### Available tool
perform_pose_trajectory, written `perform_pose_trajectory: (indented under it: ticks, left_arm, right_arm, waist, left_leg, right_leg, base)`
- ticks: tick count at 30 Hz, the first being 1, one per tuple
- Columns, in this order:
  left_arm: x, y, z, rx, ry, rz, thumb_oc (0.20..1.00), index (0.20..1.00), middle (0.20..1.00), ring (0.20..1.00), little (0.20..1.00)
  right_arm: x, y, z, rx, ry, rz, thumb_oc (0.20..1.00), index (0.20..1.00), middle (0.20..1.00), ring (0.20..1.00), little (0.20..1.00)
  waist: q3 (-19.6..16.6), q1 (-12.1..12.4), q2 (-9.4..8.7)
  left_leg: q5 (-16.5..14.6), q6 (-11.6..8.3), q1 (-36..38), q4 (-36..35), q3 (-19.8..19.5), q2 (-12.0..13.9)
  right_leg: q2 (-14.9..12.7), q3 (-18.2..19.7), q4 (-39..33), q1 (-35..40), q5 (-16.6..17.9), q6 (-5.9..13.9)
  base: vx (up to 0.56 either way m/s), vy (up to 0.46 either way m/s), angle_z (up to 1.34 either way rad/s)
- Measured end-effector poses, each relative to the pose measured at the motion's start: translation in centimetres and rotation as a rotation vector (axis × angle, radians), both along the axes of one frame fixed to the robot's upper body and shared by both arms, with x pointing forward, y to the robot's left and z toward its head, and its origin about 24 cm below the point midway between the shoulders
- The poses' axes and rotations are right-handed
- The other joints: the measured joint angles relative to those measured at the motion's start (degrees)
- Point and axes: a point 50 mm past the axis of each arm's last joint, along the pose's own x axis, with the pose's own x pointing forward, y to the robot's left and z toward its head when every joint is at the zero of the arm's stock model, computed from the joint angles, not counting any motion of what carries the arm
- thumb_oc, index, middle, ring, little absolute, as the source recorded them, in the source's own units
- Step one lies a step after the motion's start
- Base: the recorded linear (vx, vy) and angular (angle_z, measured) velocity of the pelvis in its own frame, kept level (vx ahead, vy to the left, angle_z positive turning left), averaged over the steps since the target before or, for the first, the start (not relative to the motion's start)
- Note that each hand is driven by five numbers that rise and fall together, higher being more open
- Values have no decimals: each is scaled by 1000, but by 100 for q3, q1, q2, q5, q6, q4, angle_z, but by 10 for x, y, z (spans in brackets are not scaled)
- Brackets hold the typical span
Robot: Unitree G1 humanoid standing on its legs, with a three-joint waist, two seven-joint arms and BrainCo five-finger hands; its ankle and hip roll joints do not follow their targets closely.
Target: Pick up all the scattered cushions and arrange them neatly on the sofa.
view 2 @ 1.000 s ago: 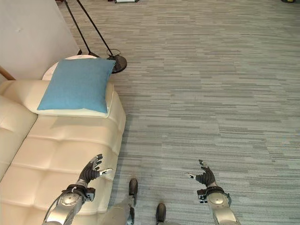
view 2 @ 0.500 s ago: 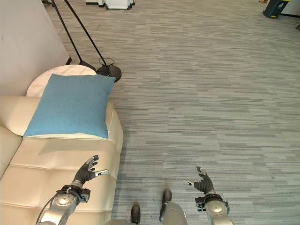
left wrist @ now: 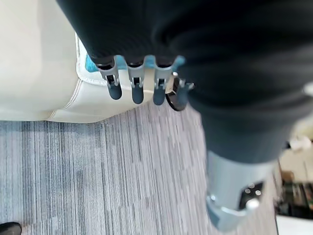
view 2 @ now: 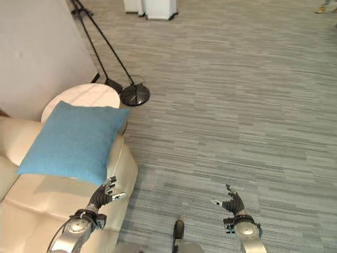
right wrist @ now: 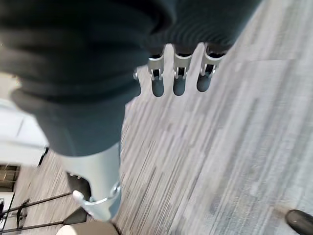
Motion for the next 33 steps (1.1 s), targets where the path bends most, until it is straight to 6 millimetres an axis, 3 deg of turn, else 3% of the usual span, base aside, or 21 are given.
perform_pose_trajectory:
  ticks: [1, 2, 6, 7, 9, 10, 11, 12, 13, 14, 15, 16, 17, 20, 23, 24, 26, 28, 29, 30, 33]
  left_arm:
    - [-1, 0, -1, 0, 5, 1, 1000, 1000, 1000, 1000, 1000]
    - [-1, 0, -1, 0, 7, 1, 1000, 1000, 1000, 1000, 1000]
    - [-2, 3, -2, 7, 11, 11, 1000, 1000, 1000, 1000, 1000]
    - [-9, 7, -5, 2, 25, 35, 1000, 1000, 1000, 1000, 1000]
    - [-22, 12, -12, -2, 61, 70, 1000, 1000, 1000, 1000, 1000]
    - [-26, 13, -17, -7, 81, 82, 1000, 1000, 1000, 1000, 1000]
    - [-29, 13, -21, -17, 99, 103, 1000, 1000, 1000, 1000, 1000]
    - [-35, 19, -22, -3, 112, 115, 1000, 1000, 1000, 1000, 1000]
    - [-34, 20, -21, 2, 109, 114, 1000, 1000, 1000, 1000, 1000]
    - [-33, 24, -19, 16, 107, 111, 1000, 1000, 1000, 1000, 1000]
    - [-31, 27, -17, 28, 96, 107, 1000, 1000, 1000, 1000, 1000]
    - [-26, 33, -11, 51, 77, 104, 1000, 1000, 1000, 1000, 1000]
    - [-25, 35, -12, 56, 81, 111, 1000, 1000, 1000, 1000, 1000]
    - [-24, 34, -13, 53, 85, 115, 1000, 1000, 1000, 1000, 1000]
    - [-28, 36, -15, 52, 93, 129, 1000, 1000, 1000, 1000, 1000]
    - [-41, 40, -23, 57, 145, 150, 1000, 1000, 1000, 1000, 1000]
    - [-51, 42, -34, 42, 198, 187, 1000, 1000, 1000, 1000, 1000]
    - [-55, 43, -38, 46, 222, 201, 1000, 1000, 1000, 1000, 1000]
    - [-56, 44, -40, 46, 231, 210, 1000, 1000, 1000, 1000, 1000]
    - [-60, 44, -43, 21, 245, 242, 1000, 1000, 1000, 1000, 1000]
    - [-65, 36, -51, -95, 255, 363, 1000, 1000, 1000, 1000, 1000]
  right_arm:
    - [-1, 0, -1, 1, 4, -3, 1000, 1000, 1000, 1000, 1000]
    - [-2, 0, -3, -2, 14, -10, 1000, 1000, 1000, 1000, 1000]
    - [-8, -2, -9, -16, 43, -32, 1000, 1000, 1000, 1000, 1000]
    - [-5, 0, -8, -19, 36, -16, 1000, 1000, 1000, 1000, 1000]
    - [-5, 2, -8, -26, 43, 4, 1000, 1000, 1000, 1000, 1000]
    - [-7, 2, -9, -40, 52, 18, 1000, 1000, 1000, 1000, 1000]
    - [-9, 3, -10, -35, 60, 27, 1000, 1000, 1000, 1000, 1000]
    - [-12, 8, -12, -22, 63, 43, 1000, 1000, 1000, 1000, 1000]
    - [-12, 10, -11, -23, 60, 51, 1000, 1000, 1000, 1000, 1000]
    - [-14, 12, -11, -16, 55, 54, 1000, 1000, 1000, 1000, 1000]
    - [-16, 13, -11, -11, 56, 56, 1000, 1000, 1000, 1000, 1000]
    - [-17, 14, -13, -3, 62, 47, 1000, 1000, 1000, 1000, 1000]
    - [-16, 12, -12, -3, 57, 37, 1000, 1000, 1000, 1000, 1000]
    - [-18, 10, -17, 0, 80, 17, 1000, 1000, 1000, 1000, 1000]
    - [-19, 9, -19, 0, 91, 12, 1000, 1000, 1000, 1000, 1000]
    - [-15, 10, -19, 2, 86, 11, 1000, 1000, 1000, 1000, 1000]
    - [-13, 9, -19, -1, 91, 9, 1000, 1000, 1000, 1000, 1000]
    - [-14, 11, -21, 6, 94, 8, 1000, 1000, 1000, 1000, 1000]
    - [-16, 11, -23, 8, 103, 5, 1000, 1000, 1000, 1000, 1000]
    - [-20, 10, -25, 8, 118, 0, 1000, 1000, 1000, 1000, 1000]
    - [-17, 9, -26, 4, 125, 2, 1000, 1000, 1000, 1000, 1000]
  waist:
    - [10, 17, 1]
    - [7, 28, 25]
    - [28, 121, 208]
    - [11, 159, 238]
    - [-93, 182, 398]
    - [-138, 184, 441]
    - [-173, 170, 511]
    - [-282, 176, 463]
    - [-292, 164, 442]
    - [-342, 72, 394]
    - [-395, -36, 327]
    - [-392, 78, 232]
    - [-375, 57, 259]
    - [-324, -37, 346]
    - [-302, -8, 282]
    - [-316, -15, 221]
    - [-284, -10, 197]
    - [-218, -122, 56]
    - [-167, -132, -55]
    - [-147, -146, -170]
    - [-189, -139, -31]
  left_leg:
    - [55, 12, -55, -614, 160, 4]
    - [401, 6, -68, -1759, 590, 44]
    - [1247, -63, -195, -2751, 1283, 360]
    - [1426, 81, -20, -2972, 1440, 360]
    - [1508, 168, 420, -3081, 1423, 289]
    - [1576, 421, 614, -3082, 1434, 93]
    - [1593, 623, 781, -3092, 1382, 71]
    - [1546, 812, 927, -3099, 1227, -150]
    - [1542, 828, 1058, -3098, 1061, -247]
    - [1604, 893, 1106, -3132, 809, -381]
    - [1603, 892, 1101, -3138, 670, -475]
    - [1535, 918, 1210, -3195, 356, -613]
    - [1526, 905, 1273, -3192, 128, -644]
    - [1415, 780, 1555, -3102, -462, -726]
    - [1227, 853, 1732, -3107, -580, -763]
    - [1181, 844, 1823, -3118, -721, -776]
    - [1014, 781, 1814, -3040, -1121, -770]
    - [1015, 806, 1850, -3019, -1373, -781]
    - [963, 721, 1930, -3030, -1577, -805]
    - [872, 604, 2043, -3046, -1879, -820]
    - [556, 415, 2117, -3009, -2043, -410]
  right_leg:
    - [17, -114, -152, 141, -35, 1]
    - [43, -341, -204, 239, -117, 55]
    - [249, -704, -178, 592, -415, 128]
    - [232, -694, -173, 688, -516, 263]
    - [195, -756, -168, 985, -708, 460]
    - [-16, -927, 215, 1050, -986, 674]
    - [-231, -881, 1030, 871, -1336, 784]
    - [-585, -588, 2398, 525, -1604, 937]
    - [-760, -418, 3314, 211, -1578, 926]
    - [-886, -81, 4076, -235, -1730, 1047]
    - [-900, 145, 4126, -366, -1813, 1114]
    - [-858, 599, 4006, -790, -1908, 1167]
    - [-768, 851, 3718, -843, -1932, 1129]
    - [-569, 1478, 2479, -955, -1697, 1180]
    - [-541, 1683, 1910, -1151, -1254, 1277]
    - [-548, 1824, 1479, -1245, -798, 1254]
    - [-450, 2041, 709, -1236, -476, 1353]
    - [-505, 2017, 248, -1076, -221, 1308]
    - [-501, 2005, 110, -944, -122, 1293]
    - [-495, 2016, -6, -686, 102, 1143]
    - [-178, 1753, 21, -546, 360, 1046]
  base:
    - [261, 79, 51]
    - [317, 87, 56]
    - [220, 130, 41]
    - [371, 252, 24]
    - [425, 300, 23]
    - [420, 290, 48]
    - [289, 145, 84]
    - [283, 143, 76]
    - [196, 53, 111]
    - [138, -9, 125]
    - [208, -24, 145]
    - [258, -95, 127]
    - [223, -112, 138]
    - [197, -126, 132]
    - [158, -116, 84]
    - [275, -223, 56]
    - [243, -224, 77]
    - [196, -209, 99]
    - [247, -299, 106]
    - [337, -430, 104]
    - [192, -260, 55]
